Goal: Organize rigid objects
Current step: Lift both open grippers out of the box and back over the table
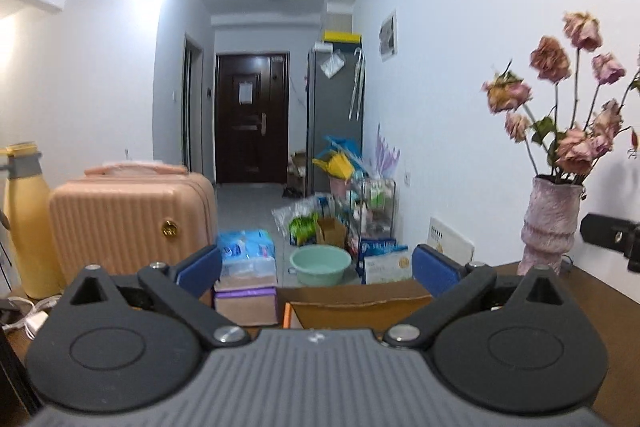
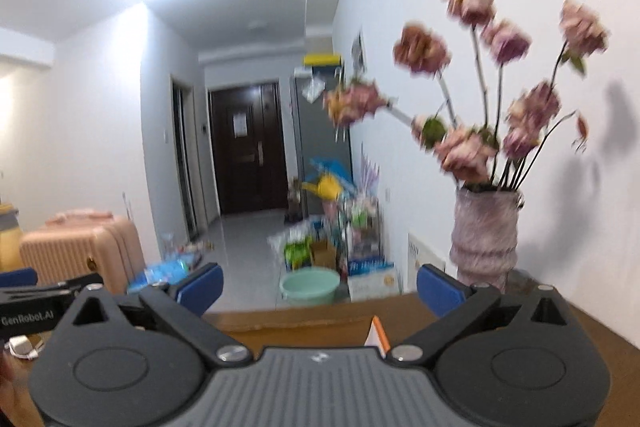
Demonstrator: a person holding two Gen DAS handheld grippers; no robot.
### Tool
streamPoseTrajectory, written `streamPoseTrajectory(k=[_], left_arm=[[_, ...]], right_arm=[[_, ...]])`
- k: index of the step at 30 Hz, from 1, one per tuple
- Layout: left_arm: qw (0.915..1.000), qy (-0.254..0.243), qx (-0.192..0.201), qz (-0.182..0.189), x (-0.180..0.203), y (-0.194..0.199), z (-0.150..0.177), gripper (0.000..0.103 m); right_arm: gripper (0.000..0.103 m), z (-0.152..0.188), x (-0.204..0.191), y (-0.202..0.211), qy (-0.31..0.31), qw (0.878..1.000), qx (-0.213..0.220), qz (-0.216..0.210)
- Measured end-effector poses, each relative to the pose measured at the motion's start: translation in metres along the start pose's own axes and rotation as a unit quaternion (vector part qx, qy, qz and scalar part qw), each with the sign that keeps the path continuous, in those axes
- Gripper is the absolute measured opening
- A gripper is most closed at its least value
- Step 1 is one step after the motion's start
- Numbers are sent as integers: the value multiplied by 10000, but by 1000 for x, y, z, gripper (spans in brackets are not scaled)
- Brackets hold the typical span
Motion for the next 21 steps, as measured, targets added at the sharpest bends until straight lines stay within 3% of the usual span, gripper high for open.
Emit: streamPoseTrajectory(k=[11, 21], left_arm=[[9987, 54, 480, 133, -7, 63, -18, 103], [9991, -59, 187, 388, -15, 149, 13, 103]], right_arm=[[103, -11, -8, 58, -126, 9996, 249, 75], [103, 17, -10, 153, -30, 9999, 7, 145]])
Point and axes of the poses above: each gripper's, at about its wrist camera, not at the fingertips, and y roughly against the way its jaws point, x to its right, z to its underside, the point moved 10 cm from there along -y, roughly the way its jaws point, and after that the axes turned 7 degrees about x, right-handed, at the moved point
